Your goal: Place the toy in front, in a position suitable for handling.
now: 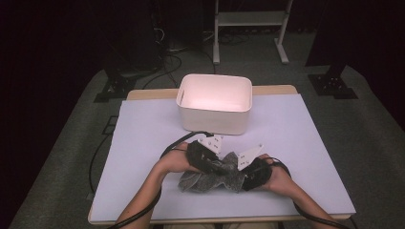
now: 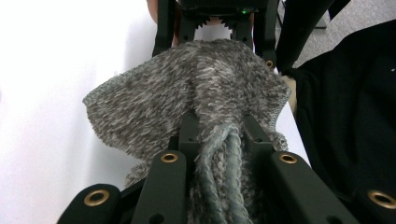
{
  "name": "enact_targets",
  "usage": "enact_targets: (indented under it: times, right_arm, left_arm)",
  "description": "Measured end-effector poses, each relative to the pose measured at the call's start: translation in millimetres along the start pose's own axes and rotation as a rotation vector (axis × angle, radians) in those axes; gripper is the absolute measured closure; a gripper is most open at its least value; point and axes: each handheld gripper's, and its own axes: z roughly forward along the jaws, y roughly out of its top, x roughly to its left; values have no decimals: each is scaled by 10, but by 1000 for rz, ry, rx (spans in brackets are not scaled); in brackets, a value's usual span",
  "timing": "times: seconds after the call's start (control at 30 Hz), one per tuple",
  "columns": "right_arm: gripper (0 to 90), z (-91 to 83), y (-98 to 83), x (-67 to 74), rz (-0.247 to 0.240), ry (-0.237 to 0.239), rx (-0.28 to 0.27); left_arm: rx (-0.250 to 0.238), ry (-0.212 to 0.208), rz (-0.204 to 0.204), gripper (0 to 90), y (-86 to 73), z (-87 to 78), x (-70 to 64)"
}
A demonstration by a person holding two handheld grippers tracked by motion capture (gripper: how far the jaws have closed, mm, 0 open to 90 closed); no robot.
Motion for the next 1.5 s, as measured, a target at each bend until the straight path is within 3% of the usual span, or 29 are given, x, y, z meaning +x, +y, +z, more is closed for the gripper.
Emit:
enact_targets:
  times: [0.8, 1.03, 1.33, 1.5]
  right_arm:
    - [619, -1, -1, 2, -6, 0, 5]
    - [619, 0, 2, -1, 1, 1, 6]
    - [618, 12, 10, 1, -2, 1, 4]
    - [618, 11, 2, 0, -7, -1, -2]
  left_arm:
    - [-32, 58, -97, 749, -503, -413, -135]
    - [-57, 36, -86, 750, -452, -322, -86]
    - [-41, 2, -22, 749, -160, -96, -12]
    - [-24, 2, -23, 749, -156, -90, 1]
